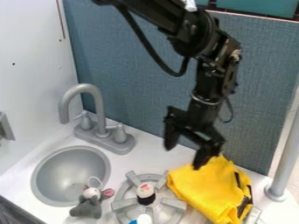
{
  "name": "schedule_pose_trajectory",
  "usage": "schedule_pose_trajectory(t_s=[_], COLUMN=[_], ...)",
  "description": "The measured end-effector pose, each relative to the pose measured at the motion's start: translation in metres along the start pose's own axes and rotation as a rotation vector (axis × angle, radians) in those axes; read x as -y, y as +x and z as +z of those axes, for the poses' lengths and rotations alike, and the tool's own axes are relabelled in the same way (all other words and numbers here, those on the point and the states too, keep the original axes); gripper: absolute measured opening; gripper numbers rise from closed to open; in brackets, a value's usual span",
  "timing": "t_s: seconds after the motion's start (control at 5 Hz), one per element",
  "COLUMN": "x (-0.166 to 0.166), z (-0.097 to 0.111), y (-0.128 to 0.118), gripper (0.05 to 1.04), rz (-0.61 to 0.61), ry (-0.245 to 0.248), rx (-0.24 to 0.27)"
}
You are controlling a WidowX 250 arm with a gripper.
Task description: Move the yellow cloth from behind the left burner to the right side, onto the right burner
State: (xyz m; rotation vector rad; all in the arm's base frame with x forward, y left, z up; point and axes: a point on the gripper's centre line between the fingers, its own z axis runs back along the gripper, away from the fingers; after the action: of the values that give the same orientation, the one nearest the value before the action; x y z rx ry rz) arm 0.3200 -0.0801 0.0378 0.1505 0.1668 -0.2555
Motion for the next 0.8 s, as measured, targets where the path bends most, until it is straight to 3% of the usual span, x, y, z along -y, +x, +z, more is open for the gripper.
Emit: schedule_pose_trajectory(t_s=[0.2,0.8], x=[-0.0005,-0.0003], z=[-0.0061,-0.0061], y=[-0.0189,-0.0185], gripper=[1.000,1.000], rz=[-0.030,-0.036], ry=[0.003,0.001], rx=[-0.038,-0.035])
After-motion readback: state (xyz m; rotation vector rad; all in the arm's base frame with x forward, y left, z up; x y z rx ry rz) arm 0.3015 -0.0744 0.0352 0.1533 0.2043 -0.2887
